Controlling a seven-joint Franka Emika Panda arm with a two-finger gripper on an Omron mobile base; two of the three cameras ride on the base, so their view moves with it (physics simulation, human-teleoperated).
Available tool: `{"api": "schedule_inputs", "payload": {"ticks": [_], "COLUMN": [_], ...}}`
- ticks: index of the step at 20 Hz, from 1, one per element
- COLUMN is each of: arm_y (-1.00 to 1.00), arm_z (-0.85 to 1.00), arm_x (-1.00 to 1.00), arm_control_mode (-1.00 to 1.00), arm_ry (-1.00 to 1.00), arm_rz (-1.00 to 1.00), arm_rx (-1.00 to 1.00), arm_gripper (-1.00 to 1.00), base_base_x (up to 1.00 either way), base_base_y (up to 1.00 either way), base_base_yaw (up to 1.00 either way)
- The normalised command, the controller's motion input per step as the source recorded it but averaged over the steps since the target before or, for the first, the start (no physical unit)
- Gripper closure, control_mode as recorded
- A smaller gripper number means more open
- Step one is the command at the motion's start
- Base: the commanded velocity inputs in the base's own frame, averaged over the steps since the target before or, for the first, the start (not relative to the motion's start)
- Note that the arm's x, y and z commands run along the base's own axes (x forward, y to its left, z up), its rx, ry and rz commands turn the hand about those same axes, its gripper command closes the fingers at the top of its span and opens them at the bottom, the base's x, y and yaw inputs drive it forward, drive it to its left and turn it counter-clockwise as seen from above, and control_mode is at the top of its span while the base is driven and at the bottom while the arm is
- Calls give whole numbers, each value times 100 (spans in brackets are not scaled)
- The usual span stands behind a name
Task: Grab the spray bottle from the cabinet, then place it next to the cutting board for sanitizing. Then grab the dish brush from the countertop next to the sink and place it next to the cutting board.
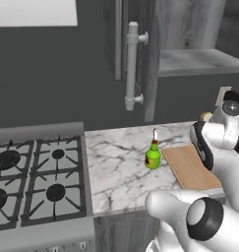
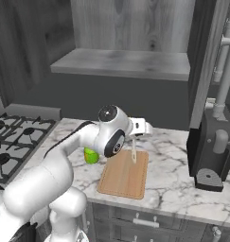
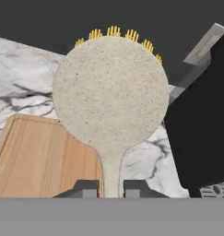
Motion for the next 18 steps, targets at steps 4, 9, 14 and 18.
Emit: {"api": "schedule_inputs", "payload": {"ticks": [4, 9, 14, 18], "arm_y": [-68, -55, -27, -5], "arm_z": [-46, -53, -49, -46], "arm_x": [0, 0, 0, 0], "arm_control_mode": [-100, -100, -100, -100], "arm_ry": [45, 30, 14, 7], "arm_rz": [-2, 0, 0, 0], "arm_rx": [0, 0, 4, 3], "arm_gripper": [100, 100, 100, 100], "base_base_x": [0, 0, 0, 0], "base_base_y": [0, 0, 0, 0], "base_base_yaw": [0, 0, 0, 0]}}
